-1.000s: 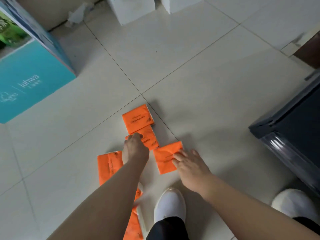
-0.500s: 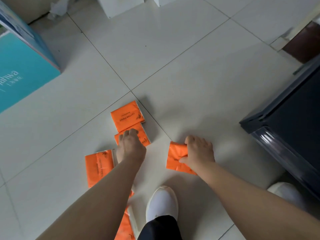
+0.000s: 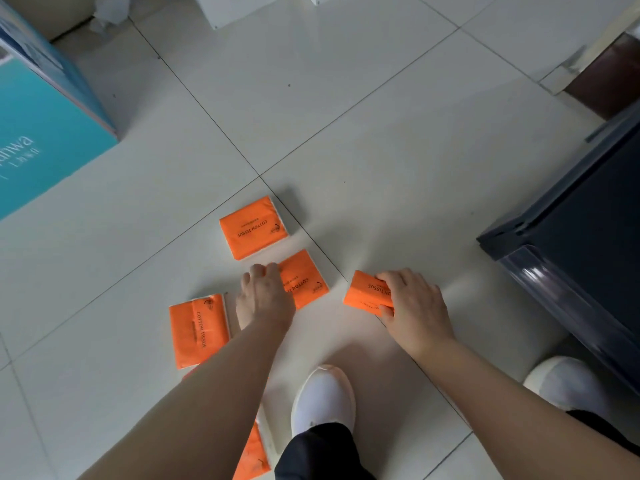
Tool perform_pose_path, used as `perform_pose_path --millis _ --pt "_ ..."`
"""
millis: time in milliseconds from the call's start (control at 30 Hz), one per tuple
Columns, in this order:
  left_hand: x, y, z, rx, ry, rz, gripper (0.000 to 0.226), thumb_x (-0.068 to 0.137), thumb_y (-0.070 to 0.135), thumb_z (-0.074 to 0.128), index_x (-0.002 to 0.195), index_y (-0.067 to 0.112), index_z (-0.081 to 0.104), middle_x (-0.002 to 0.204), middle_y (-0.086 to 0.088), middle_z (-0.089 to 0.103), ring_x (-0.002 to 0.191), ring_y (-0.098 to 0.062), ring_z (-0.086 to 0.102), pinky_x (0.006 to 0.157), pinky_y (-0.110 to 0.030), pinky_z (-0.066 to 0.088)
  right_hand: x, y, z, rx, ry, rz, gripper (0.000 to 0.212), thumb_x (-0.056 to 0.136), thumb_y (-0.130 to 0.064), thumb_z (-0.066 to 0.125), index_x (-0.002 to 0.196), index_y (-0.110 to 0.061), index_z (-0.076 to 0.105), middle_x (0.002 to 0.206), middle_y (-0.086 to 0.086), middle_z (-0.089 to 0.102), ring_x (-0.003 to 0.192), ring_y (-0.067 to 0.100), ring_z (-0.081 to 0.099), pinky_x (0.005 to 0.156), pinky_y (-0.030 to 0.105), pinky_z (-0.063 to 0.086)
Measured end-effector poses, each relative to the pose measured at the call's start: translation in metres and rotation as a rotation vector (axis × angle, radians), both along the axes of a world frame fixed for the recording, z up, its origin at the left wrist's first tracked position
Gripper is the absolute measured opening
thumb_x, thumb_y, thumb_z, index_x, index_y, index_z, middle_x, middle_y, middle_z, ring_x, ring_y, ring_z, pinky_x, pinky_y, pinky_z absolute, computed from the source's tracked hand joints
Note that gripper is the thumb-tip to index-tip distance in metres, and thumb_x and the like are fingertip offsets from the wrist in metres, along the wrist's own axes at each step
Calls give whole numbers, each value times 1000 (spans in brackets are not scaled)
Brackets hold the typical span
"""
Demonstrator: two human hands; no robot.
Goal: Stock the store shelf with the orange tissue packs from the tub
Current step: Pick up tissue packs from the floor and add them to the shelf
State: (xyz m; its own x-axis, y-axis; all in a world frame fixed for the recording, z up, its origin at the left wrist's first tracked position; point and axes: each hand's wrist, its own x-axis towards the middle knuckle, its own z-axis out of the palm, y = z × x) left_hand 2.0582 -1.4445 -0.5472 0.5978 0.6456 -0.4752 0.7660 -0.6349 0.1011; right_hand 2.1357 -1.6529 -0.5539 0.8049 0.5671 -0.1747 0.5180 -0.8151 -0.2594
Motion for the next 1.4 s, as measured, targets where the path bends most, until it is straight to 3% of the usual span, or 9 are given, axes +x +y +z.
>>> perform_pose_path --millis 133,267,367,467,533,667,967,1167,1400 --pt "9 4 -2 1 60 53 64 81 34 70 134 17 37 135 -5 41 126 -26 36 93 -37 40 0 0 3 -59 71 1 43 83 -21 65 124 -26 50 112 -2 57 105 24 55 81 37 39" --pt "12 -3 -6 30 240 -48 69 70 51 76 122 15 48 124 -5 46 120 -26 38 92 -36 40 -2 4 4 -96 72 4 39 82 -17 63 118 -26 50 108 -2 56 102 24 55 76 36 37" --pt "13 -10 -6 -50 241 -21 76 61 45 84 119 13 46 121 -6 48 118 -27 41 88 -36 43 -4 5 5 -114 91 8 37 83 -16 61 117 -26 49 109 -2 55 104 24 53 77 37 36" --pt "14 -14 1 -170 82 41 58 65 19 79 110 12 43 110 -7 56 108 -28 50 72 -33 42 -3 -1 13 -123 130 -29 40 83 -20 58 121 -25 45 115 -3 52 110 22 50 83 37 37" --pt "14 -17 13 -150 -16 -41 52 71 12 70 115 15 42 109 -4 56 108 -26 50 74 -32 42 -3 -8 26 -130 146 -59 43 82 -22 57 123 -25 43 117 -3 51 112 21 49 85 37 38" --pt "26 -14 56 -129 -141 -191 49 77 14 65 123 24 54 117 0 50 117 -22 43 90 -35 43 -4 -25 69 -117 146 -89 43 84 -24 54 125 -24 42 118 -1 51 112 23 49 84 37 38" --pt "51 -56 217 -182 -524 -187 42 76 21 69 116 23 59 110 -4 62 106 -26 57 87 -34 47 -8 -55 216 -2 -63 -169 43 91 -31 54 131 -26 39 124 -2 49 116 20 49 94 37 39" --pt "56 -91 339 -185 -816 -235 40 78 20 66 117 19 57 109 -9 63 105 -30 57 84 -36 47 -10 -84 335 166 -236 -288 42 87 -23 56 128 -21 47 117 4 55 108 26 53 87 37 43" --pt "72 -126 433 -113 -993 -332 46 81 23 65 125 21 51 116 -7 62 109 -31 55 85 -35 43 11 -125 440 271 -429 -384 43 87 -18 56 129 -18 47 118 8 51 111 28 51 87 39 45"
